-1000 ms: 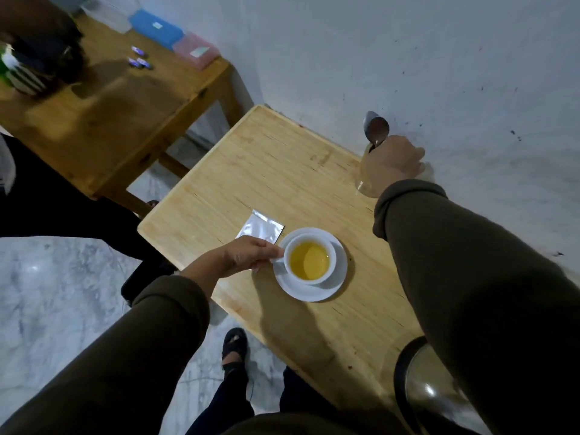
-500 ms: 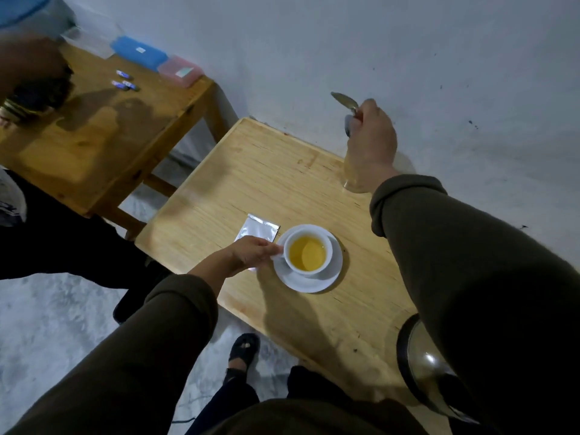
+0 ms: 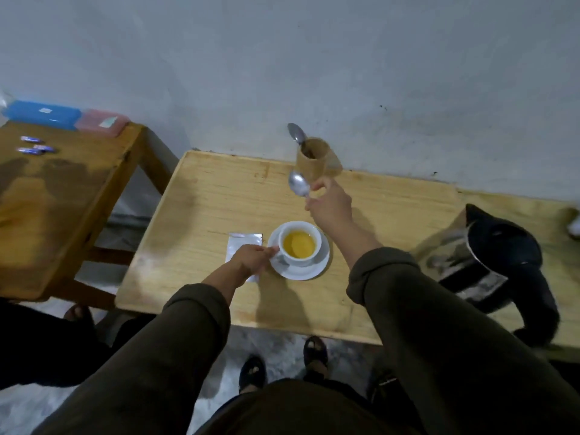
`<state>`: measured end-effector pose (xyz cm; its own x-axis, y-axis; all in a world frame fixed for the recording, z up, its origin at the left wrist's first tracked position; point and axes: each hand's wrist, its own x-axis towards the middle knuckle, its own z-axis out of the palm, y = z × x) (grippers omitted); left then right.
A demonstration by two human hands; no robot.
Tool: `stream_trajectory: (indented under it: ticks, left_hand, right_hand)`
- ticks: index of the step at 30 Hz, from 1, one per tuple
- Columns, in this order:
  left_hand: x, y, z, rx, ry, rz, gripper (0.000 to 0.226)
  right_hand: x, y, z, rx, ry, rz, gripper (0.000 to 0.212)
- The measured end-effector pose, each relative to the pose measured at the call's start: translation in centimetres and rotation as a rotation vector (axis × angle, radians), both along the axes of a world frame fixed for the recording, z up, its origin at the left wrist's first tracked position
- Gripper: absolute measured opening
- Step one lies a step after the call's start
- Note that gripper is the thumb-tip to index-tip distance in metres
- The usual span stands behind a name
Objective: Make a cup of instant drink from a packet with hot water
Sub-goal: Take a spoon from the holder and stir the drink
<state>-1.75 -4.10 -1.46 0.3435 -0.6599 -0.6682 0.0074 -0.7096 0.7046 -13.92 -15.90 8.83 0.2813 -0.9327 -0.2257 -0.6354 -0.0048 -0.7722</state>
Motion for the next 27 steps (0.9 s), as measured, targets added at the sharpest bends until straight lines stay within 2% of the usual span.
stream_trajectory:
  ticks: [3, 6, 10, 13, 15, 17, 19, 20, 24, 27]
  left_hand:
    - [0.0, 0.0, -0.3, -0.01, -0.017, -0.025, 0.052]
    - [0.1, 0.3, -0.1, -0.031, -0.023, -0.076, 0.047]
    - [0.2, 0.1, 0.1, -0.033, -0.062, -0.108, 0.045]
    - [0.3, 0.0, 0.3, -0.031, -0.069, -0.126, 0.046]
    - [0.2, 0.1, 0.3, -0.038, -0.071, -0.144, 0.042]
    - [0.3, 0.2, 0.0, -0.039, -0.059, -0.15, 0.041]
    - [0.3, 0.3, -0.2, -0.05, -0.051, -0.141, 0.052]
    - [0.3, 0.3, -0.3, -0.051, -0.053, -0.14, 0.054]
    - [0.0, 0.4, 0.0, -0.048, -0.026, -0.11, 0.051]
    - [-0.2, 0.5, 0.1, -0.052, -0.03, -0.078, 0.054]
  right_hand:
    - [-1.1, 2.4, -0.8, 0.217, -0.133, -0.123, 0.022]
    - [-1.6, 4.3, -1.0, 0.394, -0.239, -0.172, 0.021]
    - [-2.0, 6.6, 0.0, 0.495, -0.364, -0.266, 0.014]
    - [-2.7, 7.8, -0.3, 0.523, -0.399, -0.219, 0.018]
    - [-3.1, 8.3, -0.8, 0.49, -0.342, -0.194, 0.012]
    - [-3.4, 8.5, -1.4, 0.44, -0.29, -0.192, 0.018]
    - [-3.3, 8.7, -1.7, 0.362, -0.237, -0.181, 0.006]
    - [-3.2, 8.6, -1.9, 0.318, -0.201, -0.183, 0.007]
    - [-2.8, 7.6, -2.1, 0.118, 0.042, -0.177, 0.031]
    - [-2.7, 7.1, -2.0, -0.003, 0.188, -0.13, 0.033]
